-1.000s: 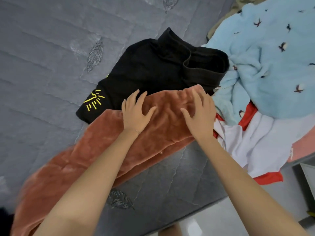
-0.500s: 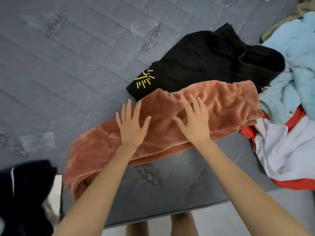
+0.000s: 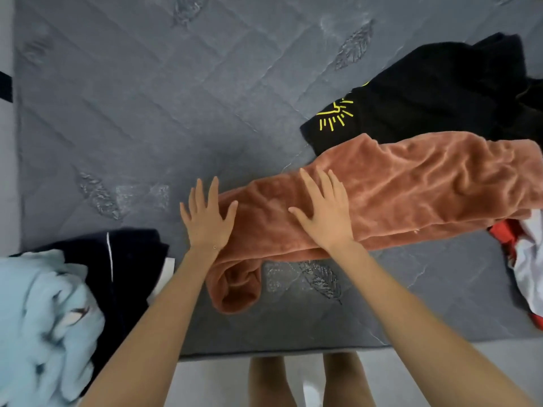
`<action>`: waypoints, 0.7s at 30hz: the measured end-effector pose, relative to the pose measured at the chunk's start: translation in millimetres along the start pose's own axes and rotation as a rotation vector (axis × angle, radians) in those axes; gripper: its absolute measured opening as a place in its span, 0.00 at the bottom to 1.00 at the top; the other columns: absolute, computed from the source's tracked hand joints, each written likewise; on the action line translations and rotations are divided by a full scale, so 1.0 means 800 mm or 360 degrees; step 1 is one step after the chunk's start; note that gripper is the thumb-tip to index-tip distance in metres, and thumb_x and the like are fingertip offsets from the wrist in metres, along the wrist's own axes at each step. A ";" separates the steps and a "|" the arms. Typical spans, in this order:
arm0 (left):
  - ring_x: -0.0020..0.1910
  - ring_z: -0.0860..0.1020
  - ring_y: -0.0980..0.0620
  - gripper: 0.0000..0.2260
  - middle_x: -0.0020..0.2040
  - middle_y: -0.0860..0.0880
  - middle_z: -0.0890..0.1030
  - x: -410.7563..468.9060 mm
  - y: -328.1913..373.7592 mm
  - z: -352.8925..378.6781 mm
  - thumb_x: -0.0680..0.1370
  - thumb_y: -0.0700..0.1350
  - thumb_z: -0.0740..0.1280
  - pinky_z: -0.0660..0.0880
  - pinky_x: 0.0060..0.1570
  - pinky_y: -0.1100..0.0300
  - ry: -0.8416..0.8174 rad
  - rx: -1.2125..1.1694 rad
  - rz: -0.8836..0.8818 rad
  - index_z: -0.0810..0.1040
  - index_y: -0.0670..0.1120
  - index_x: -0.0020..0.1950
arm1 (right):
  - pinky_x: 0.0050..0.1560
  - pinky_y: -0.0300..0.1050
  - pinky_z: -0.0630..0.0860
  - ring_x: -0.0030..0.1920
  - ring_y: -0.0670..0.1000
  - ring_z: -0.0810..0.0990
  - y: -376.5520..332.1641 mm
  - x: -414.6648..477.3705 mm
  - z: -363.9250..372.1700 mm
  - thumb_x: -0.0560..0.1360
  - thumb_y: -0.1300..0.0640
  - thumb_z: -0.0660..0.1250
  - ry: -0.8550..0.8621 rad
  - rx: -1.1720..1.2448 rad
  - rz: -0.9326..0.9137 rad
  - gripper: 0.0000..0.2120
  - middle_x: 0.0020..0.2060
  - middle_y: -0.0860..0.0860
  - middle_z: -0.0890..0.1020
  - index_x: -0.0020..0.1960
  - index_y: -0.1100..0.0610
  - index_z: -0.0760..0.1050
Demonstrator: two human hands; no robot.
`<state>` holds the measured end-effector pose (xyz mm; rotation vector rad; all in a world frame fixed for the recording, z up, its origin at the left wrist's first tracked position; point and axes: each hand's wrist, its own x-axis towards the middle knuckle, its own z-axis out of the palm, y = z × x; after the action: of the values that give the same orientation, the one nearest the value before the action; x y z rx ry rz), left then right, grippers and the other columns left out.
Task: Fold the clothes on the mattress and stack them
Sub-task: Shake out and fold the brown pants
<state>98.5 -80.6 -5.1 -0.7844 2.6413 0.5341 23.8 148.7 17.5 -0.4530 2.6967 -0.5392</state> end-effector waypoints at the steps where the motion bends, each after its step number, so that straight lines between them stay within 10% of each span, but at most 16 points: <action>1: 0.78 0.49 0.44 0.30 0.80 0.45 0.50 -0.001 -0.014 0.000 0.81 0.60 0.55 0.43 0.75 0.42 -0.0048 0.0010 -0.0048 0.50 0.53 0.80 | 0.77 0.61 0.51 0.78 0.59 0.51 -0.010 0.000 0.006 0.76 0.41 0.65 -0.0021 -0.0006 -0.0021 0.36 0.78 0.55 0.58 0.79 0.49 0.56; 9: 0.72 0.66 0.40 0.29 0.75 0.41 0.66 -0.009 -0.072 0.019 0.82 0.58 0.56 0.62 0.70 0.50 -0.0312 -0.0846 -0.0412 0.53 0.49 0.79 | 0.78 0.59 0.46 0.79 0.57 0.45 -0.057 0.000 0.043 0.76 0.37 0.63 -0.0209 0.0017 -0.0117 0.38 0.79 0.53 0.52 0.80 0.46 0.51; 14: 0.58 0.77 0.44 0.15 0.57 0.45 0.79 -0.015 -0.064 0.030 0.81 0.49 0.63 0.67 0.51 0.62 -0.0034 -0.1007 -0.0460 0.74 0.42 0.64 | 0.78 0.57 0.45 0.79 0.54 0.47 -0.083 -0.009 0.064 0.75 0.33 0.62 -0.0383 0.0165 -0.0113 0.38 0.79 0.51 0.54 0.79 0.47 0.56; 21: 0.39 0.75 0.59 0.05 0.38 0.56 0.77 -0.024 -0.049 -0.005 0.76 0.45 0.69 0.69 0.40 0.71 0.0391 -0.1152 -0.0263 0.75 0.47 0.44 | 0.75 0.56 0.59 0.74 0.53 0.63 -0.114 -0.021 0.072 0.71 0.31 0.64 -0.0600 0.0462 -0.0071 0.46 0.73 0.52 0.67 0.80 0.48 0.50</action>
<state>135.3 -104.1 -3.8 -1.3237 2.5438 1.4638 83.3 57.2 10.9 -0.4798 2.2126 -0.7600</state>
